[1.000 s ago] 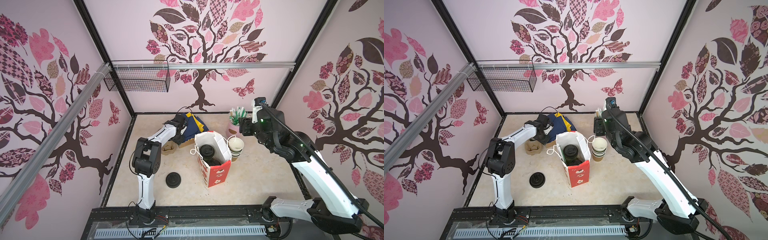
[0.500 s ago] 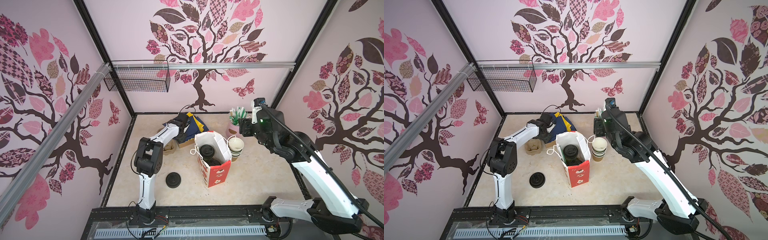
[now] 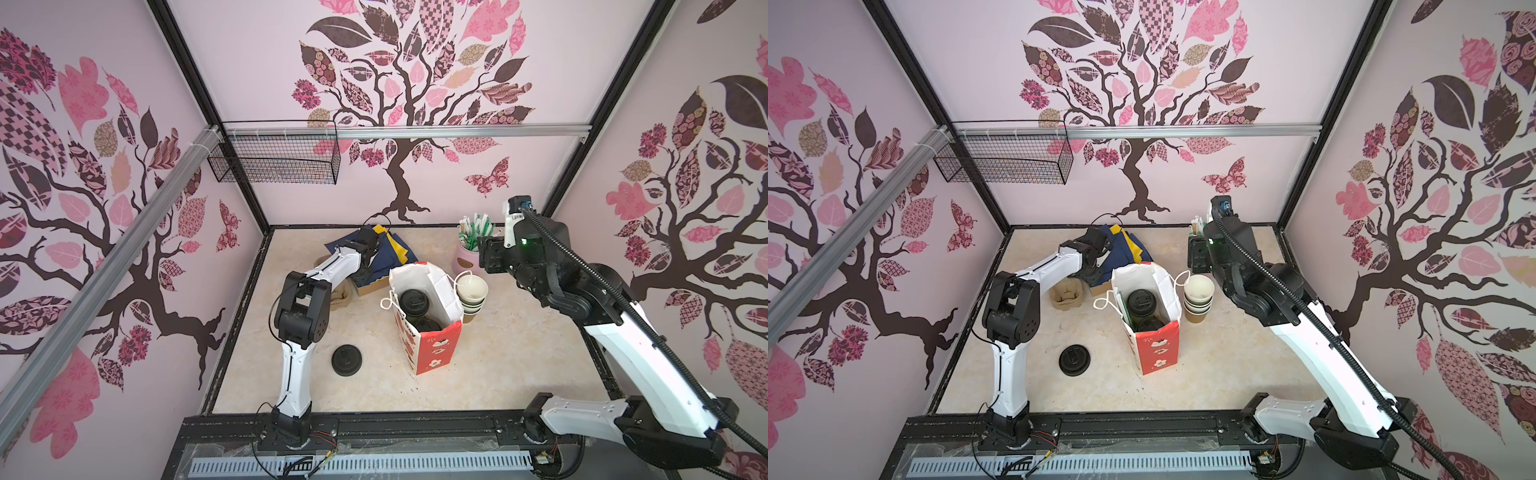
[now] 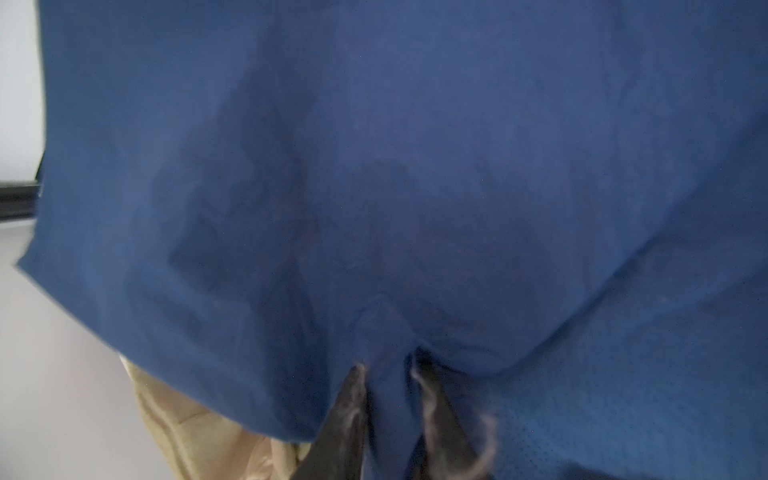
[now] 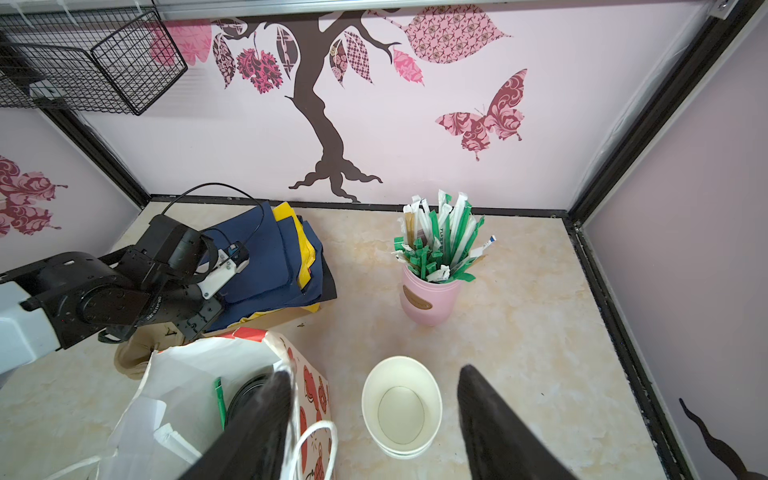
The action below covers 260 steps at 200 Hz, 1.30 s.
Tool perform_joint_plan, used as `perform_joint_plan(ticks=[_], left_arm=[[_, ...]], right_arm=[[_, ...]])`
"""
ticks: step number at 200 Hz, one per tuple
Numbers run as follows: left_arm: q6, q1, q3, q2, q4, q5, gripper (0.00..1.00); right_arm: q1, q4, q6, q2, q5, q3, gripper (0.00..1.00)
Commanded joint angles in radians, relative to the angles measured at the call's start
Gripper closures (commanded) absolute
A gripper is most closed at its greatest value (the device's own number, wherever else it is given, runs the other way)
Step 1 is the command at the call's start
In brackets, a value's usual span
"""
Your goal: Pack the takeout coffee
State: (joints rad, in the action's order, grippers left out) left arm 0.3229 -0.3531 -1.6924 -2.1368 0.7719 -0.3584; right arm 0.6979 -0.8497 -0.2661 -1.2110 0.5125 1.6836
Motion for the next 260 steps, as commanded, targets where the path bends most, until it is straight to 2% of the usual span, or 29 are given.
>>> perform_joint_plan(ticks=[1, 19, 43, 63, 87, 113, 127, 140, 182, 199, 210, 233, 260], left_arm=[[0.003, 0.003, -0.054, 0.021, 0.000, -0.016, 0.90], [0.000, 0.003, -0.056, 0.065, -0.006, -0.021, 1.00], [-0.036, 0.008, -0.052, 0.153, -0.002, -0.010, 1.00], [-0.097, 0.024, -0.061, 0.234, 0.041, 0.049, 1.00], [-0.212, 0.068, -0.072, 0.339, 0.117, 0.191, 1.00], [-0.431, 0.173, -0.056, 0.462, 0.159, 0.492, 1.00], [-0.524, 0.209, -0.034, 0.523, 0.167, 0.609, 1.00], [-0.604, 0.212, 0.023, 0.596, 0.152, 0.635, 1.00], [-0.821, 0.236, 0.140, 0.829, 0.130, 0.760, 1.00], [-0.975, 0.244, 0.190, 0.911, 0.055, 0.842, 1.00], [-1.106, 0.244, 0.240, 0.956, -0.032, 0.921, 1.00], [-1.356, 0.244, 0.359, 1.064, -0.232, 1.018, 1.00], [-1.405, 0.246, 0.361, 1.124, -0.227, 1.130, 1.00]], right_arm=[[0.000, -0.013, -0.007, 0.020, 0.016, 0.030, 0.34], [0.000, -0.014, -0.010, 0.024, 0.018, 0.031, 0.34], [-0.001, -0.012, -0.016, 0.031, 0.023, 0.028, 0.34], [-0.001, -0.003, -0.015, 0.040, 0.020, 0.021, 0.33], [-0.001, 0.019, 0.005, 0.051, -0.003, 0.015, 0.33], [0.000, 0.050, 0.058, 0.048, -0.068, 0.021, 0.32], [0.000, 0.067, 0.093, 0.028, -0.131, 0.039, 0.33], [0.000, 0.082, 0.133, 0.000, -0.227, 0.065, 0.33], [0.004, 0.127, 0.200, -0.162, -0.655, 0.187, 0.34], [0.016, 0.160, 0.199, -0.217, -0.788, 0.214, 0.32], [0.037, 0.188, 0.218, -0.238, -0.837, 0.204, 0.30], [0.111, 0.270, 0.322, -0.255, -0.893, 0.140, 0.23], [0.133, 0.374, 0.384, -0.273, -0.954, 0.085, 0.16]])
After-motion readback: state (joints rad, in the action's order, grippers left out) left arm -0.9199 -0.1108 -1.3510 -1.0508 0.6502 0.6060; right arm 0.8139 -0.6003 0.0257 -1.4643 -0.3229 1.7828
